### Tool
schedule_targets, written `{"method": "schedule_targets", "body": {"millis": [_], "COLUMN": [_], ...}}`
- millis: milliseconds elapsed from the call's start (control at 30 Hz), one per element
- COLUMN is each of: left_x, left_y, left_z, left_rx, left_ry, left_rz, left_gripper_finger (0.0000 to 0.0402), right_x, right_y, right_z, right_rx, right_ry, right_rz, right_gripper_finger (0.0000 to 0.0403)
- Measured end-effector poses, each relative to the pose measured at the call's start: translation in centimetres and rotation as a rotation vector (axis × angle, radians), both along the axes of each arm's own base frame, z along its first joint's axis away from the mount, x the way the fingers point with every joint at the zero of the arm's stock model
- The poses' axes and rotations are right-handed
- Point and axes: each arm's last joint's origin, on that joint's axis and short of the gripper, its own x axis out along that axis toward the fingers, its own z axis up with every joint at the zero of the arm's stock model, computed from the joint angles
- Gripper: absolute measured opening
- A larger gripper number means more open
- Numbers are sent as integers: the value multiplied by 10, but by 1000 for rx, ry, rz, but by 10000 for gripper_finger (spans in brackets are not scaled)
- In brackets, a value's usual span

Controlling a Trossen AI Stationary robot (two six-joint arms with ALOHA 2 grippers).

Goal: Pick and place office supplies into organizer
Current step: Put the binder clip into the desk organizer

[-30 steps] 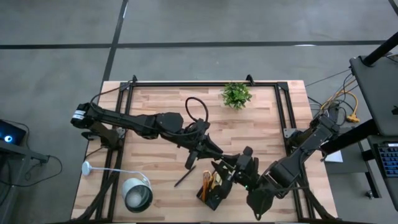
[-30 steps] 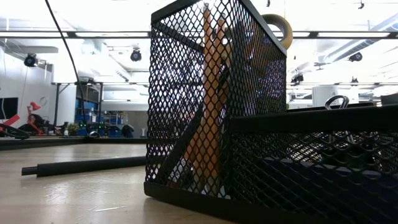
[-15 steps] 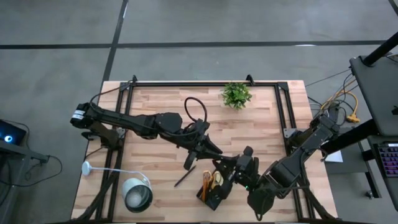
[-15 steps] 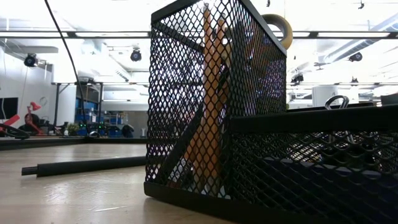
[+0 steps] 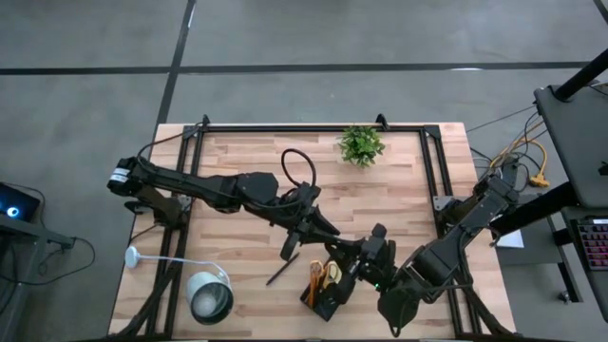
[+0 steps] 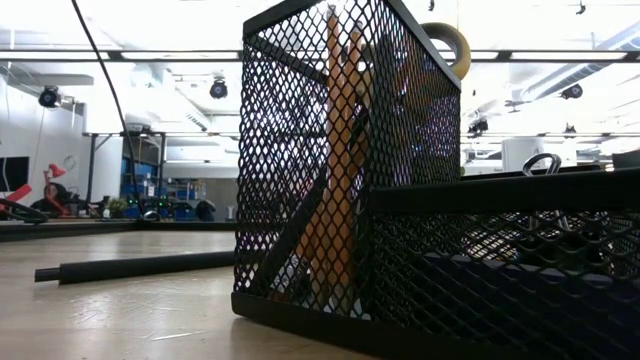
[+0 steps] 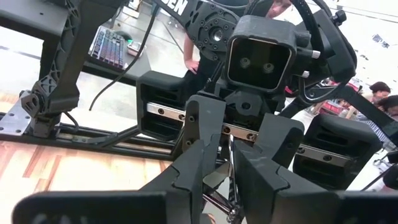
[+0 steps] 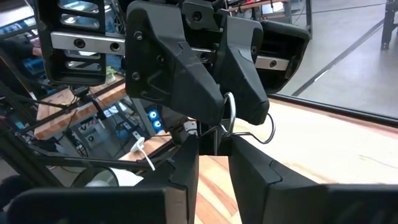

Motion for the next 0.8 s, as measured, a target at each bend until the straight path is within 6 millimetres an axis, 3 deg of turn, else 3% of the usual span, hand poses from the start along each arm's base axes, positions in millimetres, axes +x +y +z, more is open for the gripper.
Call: {"method": "schedule_targets", "body": {"millis": [600,800], "left_x": [0,-10], "left_y": [1,6], "left_z": [5,23], "left_rx": [-14,-7], "left_ry": [-51,-126], "left_rz": [7,26], "left_gripper_finger": [179,199], "right_x": [0,-1], "right_y": [0,3], "right_z": [-1,-1], "right_rx": [16,26], "right_ry": [-9,-1], "right_rz": [-4,24], "right_gripper_finger": [61,54]}}
